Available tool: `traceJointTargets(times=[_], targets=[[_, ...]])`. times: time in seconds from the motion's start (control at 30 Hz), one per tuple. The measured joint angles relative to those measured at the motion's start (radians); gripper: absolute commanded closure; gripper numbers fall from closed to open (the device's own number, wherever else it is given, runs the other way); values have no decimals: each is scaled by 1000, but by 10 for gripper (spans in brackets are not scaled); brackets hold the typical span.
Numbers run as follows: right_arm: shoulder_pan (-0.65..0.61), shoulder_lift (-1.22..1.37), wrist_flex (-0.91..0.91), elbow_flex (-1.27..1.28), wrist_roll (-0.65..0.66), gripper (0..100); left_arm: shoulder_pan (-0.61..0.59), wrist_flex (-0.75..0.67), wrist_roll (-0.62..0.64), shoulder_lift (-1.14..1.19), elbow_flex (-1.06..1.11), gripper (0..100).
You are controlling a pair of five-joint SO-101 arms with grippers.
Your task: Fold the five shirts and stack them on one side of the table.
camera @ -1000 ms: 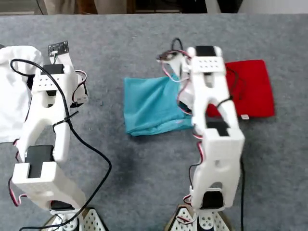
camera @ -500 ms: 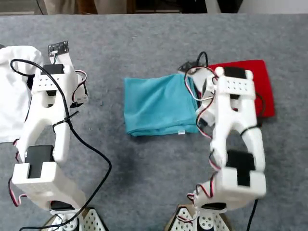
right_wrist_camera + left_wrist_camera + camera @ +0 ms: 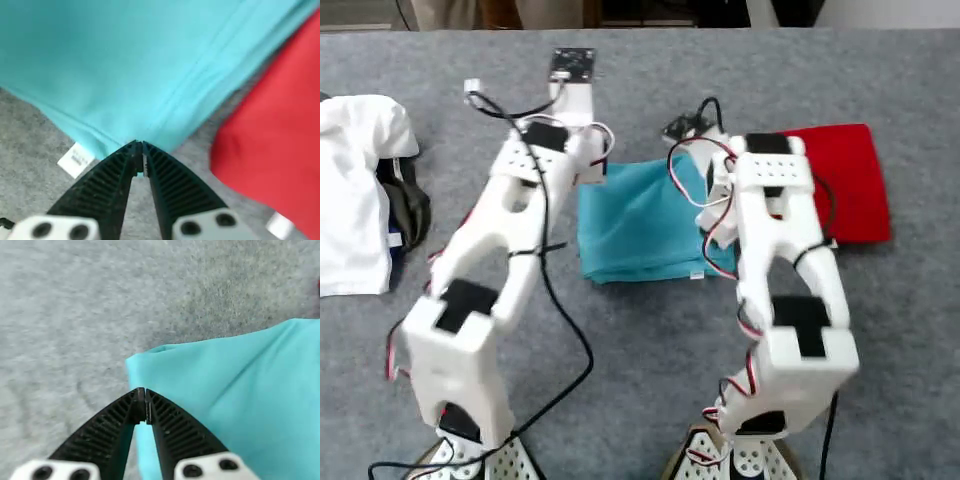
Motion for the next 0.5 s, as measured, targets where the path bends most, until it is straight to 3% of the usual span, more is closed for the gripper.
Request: traceJointTargets(times=[0.23, 0.5], targets=[[61, 164, -31, -14, -5, 996, -2, 61, 97, 419, -373, 981], [71, 176, -29, -34, 15, 996, -3, 382, 106, 767, -979, 981]])
